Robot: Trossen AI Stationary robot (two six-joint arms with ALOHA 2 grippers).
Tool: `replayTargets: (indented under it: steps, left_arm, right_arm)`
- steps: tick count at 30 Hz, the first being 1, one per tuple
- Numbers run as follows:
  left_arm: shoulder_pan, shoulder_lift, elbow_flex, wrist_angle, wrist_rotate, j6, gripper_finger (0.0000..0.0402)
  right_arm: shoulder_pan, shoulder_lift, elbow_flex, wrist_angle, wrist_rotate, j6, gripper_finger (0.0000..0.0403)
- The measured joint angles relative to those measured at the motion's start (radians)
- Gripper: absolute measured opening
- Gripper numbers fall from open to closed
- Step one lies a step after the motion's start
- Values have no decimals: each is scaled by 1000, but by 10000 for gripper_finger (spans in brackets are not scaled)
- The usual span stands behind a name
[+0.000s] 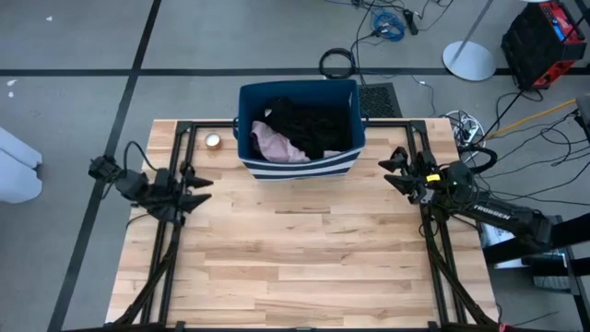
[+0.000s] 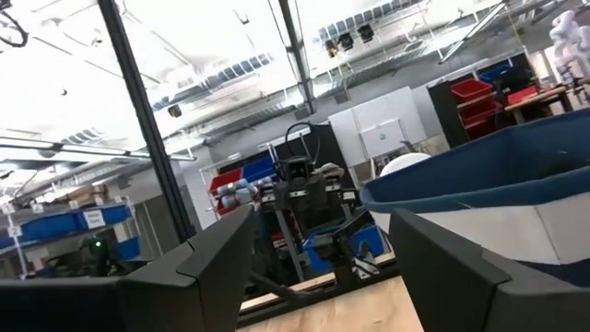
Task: Sort clothes
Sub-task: Return to Home Position
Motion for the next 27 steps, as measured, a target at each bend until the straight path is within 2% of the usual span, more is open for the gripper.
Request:
replayTargets:
  steps: [7, 14, 17, 27]
  left_arm:
    - [0, -1, -84, 100, 77, 3, 192]
    - [0, -1, -154, 134, 135, -75, 191]
    - [0, -1, -172, 137, 196, -109, 191]
    - [0, -1, -218, 161, 263, -129, 191]
  right_arm:
    - [83, 18, 0, -16, 42, -52, 240]
    - [158, 71, 0, -85, 190, -80, 240]
    - [188, 105, 0, -69, 236, -94, 240]
    - [260, 204, 1, -25, 265, -108, 240]
